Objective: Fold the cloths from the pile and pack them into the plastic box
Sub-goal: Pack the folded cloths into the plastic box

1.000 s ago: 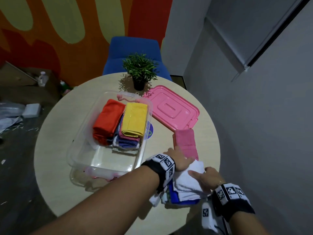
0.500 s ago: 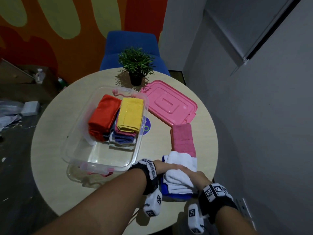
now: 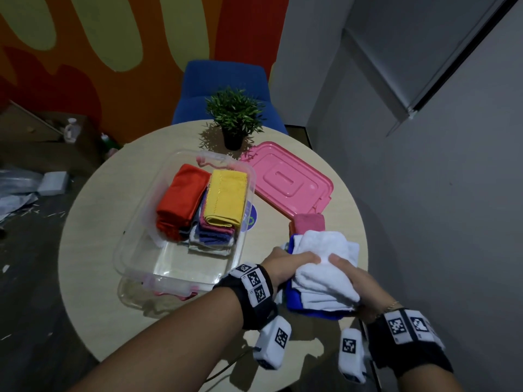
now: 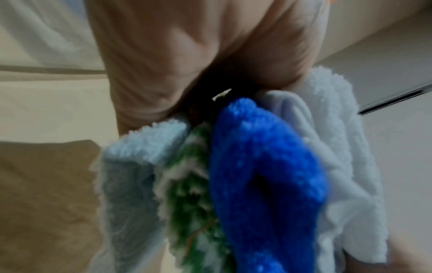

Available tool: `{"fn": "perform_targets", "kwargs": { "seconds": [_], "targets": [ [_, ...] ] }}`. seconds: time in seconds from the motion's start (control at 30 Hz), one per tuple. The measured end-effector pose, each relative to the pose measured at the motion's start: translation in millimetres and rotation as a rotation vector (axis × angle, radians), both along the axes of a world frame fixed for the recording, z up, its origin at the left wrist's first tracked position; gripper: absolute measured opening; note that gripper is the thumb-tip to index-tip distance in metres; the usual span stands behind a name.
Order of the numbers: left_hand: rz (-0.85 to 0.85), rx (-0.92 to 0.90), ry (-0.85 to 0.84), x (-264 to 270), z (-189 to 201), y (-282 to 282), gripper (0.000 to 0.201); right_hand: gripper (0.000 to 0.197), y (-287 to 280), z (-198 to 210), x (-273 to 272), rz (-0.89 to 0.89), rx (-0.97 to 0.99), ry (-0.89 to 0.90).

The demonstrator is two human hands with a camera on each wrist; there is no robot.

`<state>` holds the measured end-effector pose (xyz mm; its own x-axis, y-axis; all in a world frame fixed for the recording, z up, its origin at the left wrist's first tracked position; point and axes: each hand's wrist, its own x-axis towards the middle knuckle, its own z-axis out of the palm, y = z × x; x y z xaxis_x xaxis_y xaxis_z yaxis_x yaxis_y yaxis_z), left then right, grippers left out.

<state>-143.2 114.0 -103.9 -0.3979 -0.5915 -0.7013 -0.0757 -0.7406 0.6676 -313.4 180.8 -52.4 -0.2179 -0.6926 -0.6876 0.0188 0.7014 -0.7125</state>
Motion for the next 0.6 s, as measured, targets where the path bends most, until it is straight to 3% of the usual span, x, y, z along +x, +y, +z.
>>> {"fn": "perform_targets", "kwargs": {
  "seconds": [0.07, 0.2, 0.3, 0.4, 0.5, 0.6],
  "targets": [
    [0.023, -0.076, 0.073, 10, 23, -7, 0.067, 0.082, -6, 26, 9, 0.017, -0.093, -0.08],
    [0.031, -0.162, 0.162, 46, 71, -28, 0.061, 0.06, -23, 64, 37, 0.059, -0.239, -0.296],
    [0.006, -0.179, 0.198, 90, 99, -42, 0.053, 0.056, -40, 66, 66, 0.084, -0.253, -0.378],
    [-0.003, -0.217, 0.11, 139, 113, -53, 0.047, 0.06, -59, 59, 109, 0.131, -0.239, -0.366],
    [0.036, -0.193, -0.017, 186, 111, -57, 0.052, 0.058, -74, 45, 146, 0.255, -0.263, -0.206],
    [0.057, -0.208, -0.099, 218, 101, -57, 0.04, 0.048, -89, 34, 170, 0.444, -0.352, 0.202]
  ]
}}
